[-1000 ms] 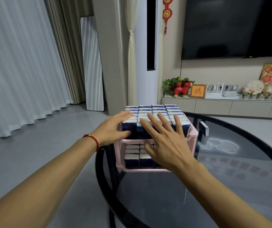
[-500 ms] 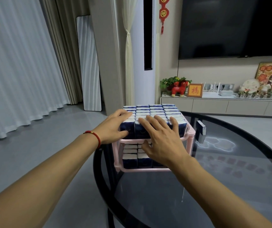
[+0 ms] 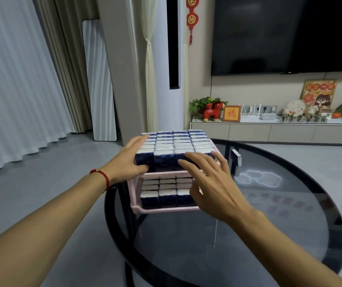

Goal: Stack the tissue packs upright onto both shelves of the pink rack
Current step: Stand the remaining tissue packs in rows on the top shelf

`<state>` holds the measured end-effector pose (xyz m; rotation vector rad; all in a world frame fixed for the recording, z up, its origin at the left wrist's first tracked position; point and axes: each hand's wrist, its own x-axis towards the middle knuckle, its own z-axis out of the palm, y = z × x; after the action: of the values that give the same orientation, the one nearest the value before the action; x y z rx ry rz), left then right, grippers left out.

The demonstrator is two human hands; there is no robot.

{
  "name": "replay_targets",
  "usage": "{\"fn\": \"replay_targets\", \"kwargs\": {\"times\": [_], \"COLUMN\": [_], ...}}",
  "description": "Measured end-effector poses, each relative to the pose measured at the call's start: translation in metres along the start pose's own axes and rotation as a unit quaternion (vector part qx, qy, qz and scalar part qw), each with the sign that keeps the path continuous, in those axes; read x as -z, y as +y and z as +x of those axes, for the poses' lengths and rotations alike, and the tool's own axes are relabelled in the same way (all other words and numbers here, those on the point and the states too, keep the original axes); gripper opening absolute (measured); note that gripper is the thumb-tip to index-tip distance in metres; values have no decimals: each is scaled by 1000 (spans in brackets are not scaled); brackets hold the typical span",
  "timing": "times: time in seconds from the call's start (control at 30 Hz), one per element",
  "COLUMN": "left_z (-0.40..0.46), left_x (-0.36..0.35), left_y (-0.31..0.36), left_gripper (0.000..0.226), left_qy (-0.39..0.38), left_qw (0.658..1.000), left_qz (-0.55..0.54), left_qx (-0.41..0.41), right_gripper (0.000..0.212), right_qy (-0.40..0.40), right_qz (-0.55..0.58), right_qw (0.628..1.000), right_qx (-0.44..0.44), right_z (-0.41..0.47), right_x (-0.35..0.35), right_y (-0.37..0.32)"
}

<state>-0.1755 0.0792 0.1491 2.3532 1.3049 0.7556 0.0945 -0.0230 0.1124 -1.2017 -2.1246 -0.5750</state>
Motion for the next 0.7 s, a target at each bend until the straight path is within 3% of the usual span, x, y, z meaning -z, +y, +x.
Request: {"fn": "replay_targets", "kwargs": {"times": [0.07, 0.13, 0.2, 0.27, 0.33, 0.43, 0.57, 0.7], "left_z": [-2, -7, -19, -37, -54, -60, -41, -18], "left_x": [2, 2, -5, -23, -57, -123, -197, -240], "left_y": [3, 12, 32, 62, 92, 119, 119, 105], "left_gripper": [102, 102, 90, 66, 46, 41, 46, 40], "left_qy": [0, 48, 190, 344, 386, 258, 48, -21], "left_qw": [1000, 999, 980, 925, 897, 927, 963, 974], "left_qz": [-22, 0, 64, 117, 100, 35, 44, 57], "left_qx": [11, 18, -14, -106, -189, -271, -260, -217], "right_gripper": [49, 37, 28, 20, 18, 25, 46, 53], "right_qy": [27, 19, -17, -50, -82, -117, -206, -264], "right_qz": [-2, -10, -12, -4, 1, 20, 47, 44], "right_qw": [1000, 1000, 999, 995, 984, 954, 898, 881], "right_qx": [15, 9, -29, -89, -159, -276, -385, -389], "right_z": [-18, -37, -54, -66, -73, -82, -99, -102], "right_x": [0, -3, -9, -16, -21, -27, -42, -61], "right_y": [12, 26, 44, 66, 85, 104, 131, 172]}}
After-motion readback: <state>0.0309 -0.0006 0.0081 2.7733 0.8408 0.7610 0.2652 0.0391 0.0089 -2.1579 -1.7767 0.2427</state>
